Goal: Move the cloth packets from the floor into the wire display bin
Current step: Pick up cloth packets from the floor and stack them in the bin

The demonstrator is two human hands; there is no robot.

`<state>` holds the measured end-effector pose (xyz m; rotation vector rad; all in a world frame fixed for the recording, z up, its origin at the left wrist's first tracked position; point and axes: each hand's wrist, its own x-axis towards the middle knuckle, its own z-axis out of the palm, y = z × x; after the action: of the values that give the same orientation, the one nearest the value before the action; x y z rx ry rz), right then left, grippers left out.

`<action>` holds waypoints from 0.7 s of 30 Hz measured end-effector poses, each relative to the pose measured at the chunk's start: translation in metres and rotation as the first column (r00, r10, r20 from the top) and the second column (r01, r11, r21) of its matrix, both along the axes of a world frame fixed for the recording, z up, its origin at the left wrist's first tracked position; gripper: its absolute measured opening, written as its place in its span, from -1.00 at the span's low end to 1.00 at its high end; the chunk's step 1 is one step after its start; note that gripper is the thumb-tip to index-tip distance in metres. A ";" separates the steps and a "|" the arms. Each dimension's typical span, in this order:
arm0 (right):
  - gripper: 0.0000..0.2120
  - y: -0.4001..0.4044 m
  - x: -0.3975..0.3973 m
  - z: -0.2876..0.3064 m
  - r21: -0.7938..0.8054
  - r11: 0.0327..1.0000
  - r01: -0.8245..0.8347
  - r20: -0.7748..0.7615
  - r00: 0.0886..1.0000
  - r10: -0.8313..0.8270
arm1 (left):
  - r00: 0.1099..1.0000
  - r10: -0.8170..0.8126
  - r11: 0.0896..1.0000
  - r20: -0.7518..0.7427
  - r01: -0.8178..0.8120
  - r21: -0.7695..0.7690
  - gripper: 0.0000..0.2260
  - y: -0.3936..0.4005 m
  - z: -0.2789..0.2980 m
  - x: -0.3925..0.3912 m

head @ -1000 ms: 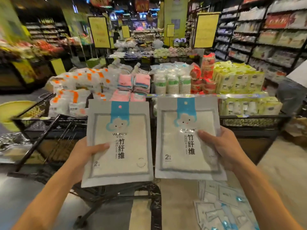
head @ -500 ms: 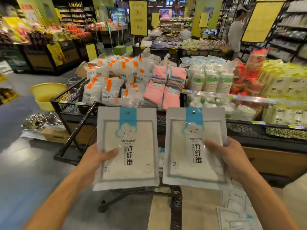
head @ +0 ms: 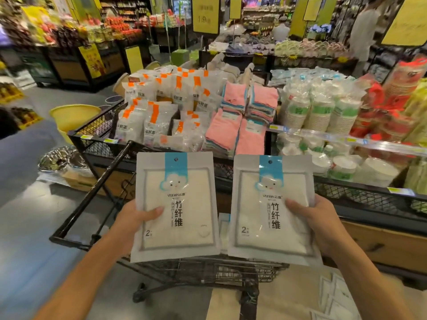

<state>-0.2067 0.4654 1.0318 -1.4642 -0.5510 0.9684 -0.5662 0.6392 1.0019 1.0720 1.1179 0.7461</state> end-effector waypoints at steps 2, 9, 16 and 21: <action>-0.84 0.020 0.018 -0.008 -0.023 1.000 -0.009 -0.005 1.000 0.009 | 1.000 0.014 1.000 -0.003 -0.014 -0.017 -0.54 0.018 -0.005 0.016; -0.81 0.080 0.064 -0.043 -0.102 0.994 -0.042 -0.009 0.999 0.042 | 0.999 0.020 0.997 -0.041 -0.023 -0.079 -0.52 0.071 -0.041 0.048; -0.72 0.129 0.076 -0.113 -0.232 0.973 0.006 -0.069 0.997 -0.023 | 0.996 -0.001 0.972 -0.088 -0.019 -0.233 -0.54 0.134 -0.113 0.058; -0.71 0.157 0.064 -0.160 -0.312 0.949 0.040 -0.111 0.991 -0.078 | 0.987 -0.102 0.934 -0.121 0.053 -0.352 -0.62 0.185 -0.179 0.055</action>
<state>-0.1422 0.6225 0.8717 -1.6752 -0.2713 1.1249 -0.5107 0.8245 0.8233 0.8679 1.2628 0.3941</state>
